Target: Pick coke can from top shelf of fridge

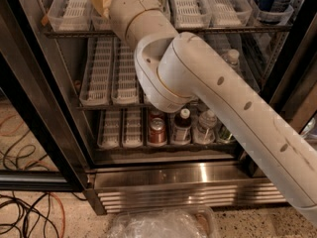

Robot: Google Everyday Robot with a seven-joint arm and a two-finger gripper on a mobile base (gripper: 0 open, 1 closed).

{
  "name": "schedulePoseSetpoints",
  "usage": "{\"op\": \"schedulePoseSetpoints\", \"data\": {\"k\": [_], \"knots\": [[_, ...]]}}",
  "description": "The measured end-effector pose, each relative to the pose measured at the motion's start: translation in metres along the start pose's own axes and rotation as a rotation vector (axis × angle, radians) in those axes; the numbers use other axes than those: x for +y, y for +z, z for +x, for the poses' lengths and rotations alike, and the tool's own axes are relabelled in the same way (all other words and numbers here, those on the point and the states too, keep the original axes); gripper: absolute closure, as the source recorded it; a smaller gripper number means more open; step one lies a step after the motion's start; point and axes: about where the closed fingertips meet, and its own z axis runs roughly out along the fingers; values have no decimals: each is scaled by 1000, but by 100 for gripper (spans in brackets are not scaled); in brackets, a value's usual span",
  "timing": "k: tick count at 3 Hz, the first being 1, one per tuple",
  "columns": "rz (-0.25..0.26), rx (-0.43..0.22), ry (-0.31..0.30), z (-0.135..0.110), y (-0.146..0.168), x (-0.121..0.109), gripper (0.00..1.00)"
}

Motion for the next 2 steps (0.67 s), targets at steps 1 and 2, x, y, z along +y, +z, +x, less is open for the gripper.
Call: {"op": "schedulePoseSetpoints", "data": {"k": [1,2], "knots": [[-17,-1,-4,-5,-7,4,100],[-36,3,-4,-10,-17,10,100]]}}
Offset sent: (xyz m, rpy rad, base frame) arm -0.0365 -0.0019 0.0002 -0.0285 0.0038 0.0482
